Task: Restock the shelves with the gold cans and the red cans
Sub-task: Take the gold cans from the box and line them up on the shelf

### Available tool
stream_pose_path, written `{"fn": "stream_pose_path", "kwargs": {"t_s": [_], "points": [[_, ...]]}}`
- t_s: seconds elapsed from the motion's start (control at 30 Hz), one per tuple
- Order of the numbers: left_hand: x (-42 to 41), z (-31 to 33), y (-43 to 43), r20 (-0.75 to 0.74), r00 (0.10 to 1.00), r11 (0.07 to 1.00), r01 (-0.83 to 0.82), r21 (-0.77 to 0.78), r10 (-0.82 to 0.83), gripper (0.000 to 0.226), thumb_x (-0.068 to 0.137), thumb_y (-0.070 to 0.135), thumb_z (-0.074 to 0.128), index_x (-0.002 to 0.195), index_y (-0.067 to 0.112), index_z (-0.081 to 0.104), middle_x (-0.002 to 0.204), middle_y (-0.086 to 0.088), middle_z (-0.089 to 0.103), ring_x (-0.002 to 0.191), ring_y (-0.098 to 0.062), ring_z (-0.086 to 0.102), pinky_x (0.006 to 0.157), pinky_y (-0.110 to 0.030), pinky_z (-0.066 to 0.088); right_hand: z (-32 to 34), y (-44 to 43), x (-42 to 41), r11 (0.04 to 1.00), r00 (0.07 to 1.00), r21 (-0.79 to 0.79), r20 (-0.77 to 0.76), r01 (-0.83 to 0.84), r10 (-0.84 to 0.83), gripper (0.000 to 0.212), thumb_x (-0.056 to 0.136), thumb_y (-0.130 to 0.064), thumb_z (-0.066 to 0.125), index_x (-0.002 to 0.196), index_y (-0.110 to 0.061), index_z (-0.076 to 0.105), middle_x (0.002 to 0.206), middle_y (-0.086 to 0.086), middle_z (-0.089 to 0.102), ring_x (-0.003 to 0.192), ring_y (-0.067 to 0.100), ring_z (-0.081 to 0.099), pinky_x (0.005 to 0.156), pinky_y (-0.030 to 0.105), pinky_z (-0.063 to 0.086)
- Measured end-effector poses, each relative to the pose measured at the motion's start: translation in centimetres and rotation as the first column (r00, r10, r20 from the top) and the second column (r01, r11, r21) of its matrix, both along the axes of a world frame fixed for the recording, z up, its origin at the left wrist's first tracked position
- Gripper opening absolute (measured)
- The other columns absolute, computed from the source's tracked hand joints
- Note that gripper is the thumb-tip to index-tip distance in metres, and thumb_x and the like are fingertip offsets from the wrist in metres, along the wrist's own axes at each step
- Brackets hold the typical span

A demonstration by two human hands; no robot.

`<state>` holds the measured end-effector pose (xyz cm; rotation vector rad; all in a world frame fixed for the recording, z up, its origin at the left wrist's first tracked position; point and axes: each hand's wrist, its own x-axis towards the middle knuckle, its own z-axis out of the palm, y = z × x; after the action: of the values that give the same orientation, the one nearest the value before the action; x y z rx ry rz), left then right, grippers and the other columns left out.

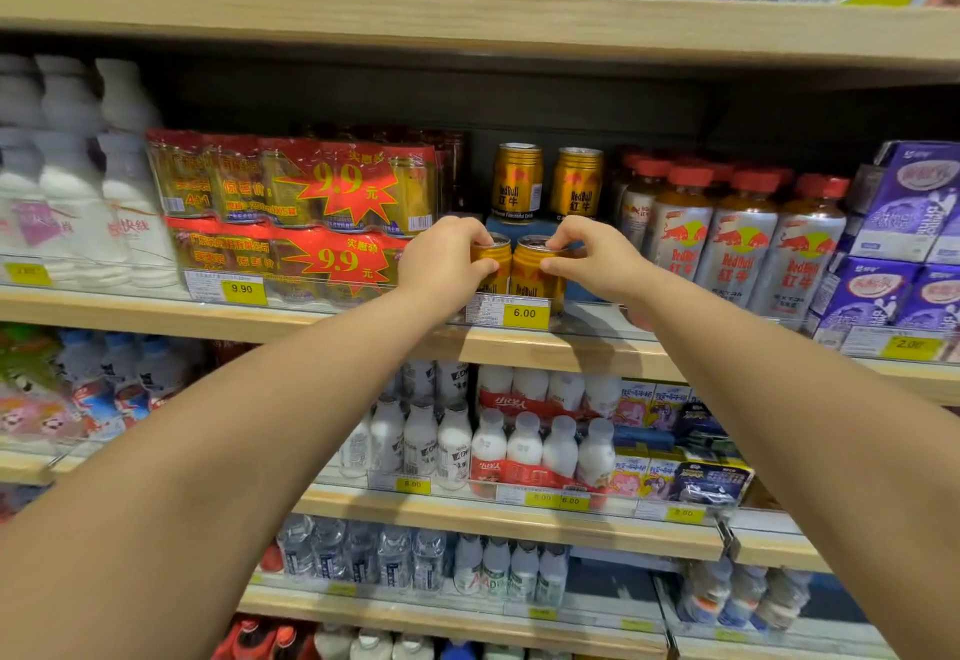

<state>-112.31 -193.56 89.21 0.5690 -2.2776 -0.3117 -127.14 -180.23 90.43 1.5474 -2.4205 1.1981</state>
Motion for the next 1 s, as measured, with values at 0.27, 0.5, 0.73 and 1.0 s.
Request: {"fn": "stream_pose_path", "kwargs": {"t_s": [0.27, 0.5, 0.73, 1.0], "points": [[1.3, -0.9, -0.6, -0.006, 0.994, 0.992, 0.112, 0.059, -0.112, 0.038, 0.087, 0.025, 0.063, 0.124, 0.022, 0.056, 0.127, -0.002, 0.055, 0.111, -0.020, 0.054, 0.092, -0.040, 0.047, 0.7, 0.8, -0.2, 0.997, 0.981, 0.049, 0.185, -0.064, 0.053, 0.013, 0.090, -0.011, 0.060, 0.103, -0.014, 0.057, 0.119, 0.004, 0.054, 0.104, 0.020, 0.060, 0.078, 0.029, 0.056], [1.9, -1.6, -0.3, 0.015, 0.986, 0.980, 0.163, 0.110, -0.166, 0.051, 0.088, 0.016, 0.060, 0.137, 0.019, 0.045, 0.137, -0.006, 0.045, 0.120, -0.024, 0.050, 0.100, -0.044, 0.044, -1.0, -1.3, 1.6, 0.969, 0.953, 0.023, -0.190, 0.245, -0.236, 0.046, 0.073, -0.059, 0.069, 0.107, -0.030, 0.058, 0.114, -0.001, 0.044, 0.107, 0.018, 0.043, 0.083, 0.035, 0.041], [2.0, -1.5, 0.2, 0.103, 0.979, 0.974, 0.158, 0.162, -0.176, 0.059, 0.087, 0.008, 0.056, 0.142, 0.020, 0.038, 0.148, -0.006, 0.032, 0.128, -0.024, 0.042, 0.104, -0.043, 0.040, -1.9, -1.2, 1.9, 0.968, 0.953, -0.024, -0.175, 0.249, -0.249, 0.029, 0.088, -0.033, 0.064, 0.113, -0.024, 0.055, 0.120, 0.005, 0.059, 0.103, 0.022, 0.056, 0.078, 0.034, 0.047], [3.7, -4.7, 2.1, -0.266, 0.953, 0.953, 0.209, 0.220, -0.147, 0.040, 0.084, 0.007, 0.051, 0.120, 0.024, 0.055, 0.118, 0.004, 0.046, 0.098, -0.012, 0.055, 0.086, -0.027, 0.047, -5.0, 0.8, 6.2, 0.934, 0.931, -0.301, -0.244, 0.193, -0.271, 0.021, 0.087, -0.025, 0.058, 0.106, -0.018, 0.063, 0.112, 0.003, 0.059, 0.110, 0.025, 0.050, 0.090, 0.035, 0.037]]}}
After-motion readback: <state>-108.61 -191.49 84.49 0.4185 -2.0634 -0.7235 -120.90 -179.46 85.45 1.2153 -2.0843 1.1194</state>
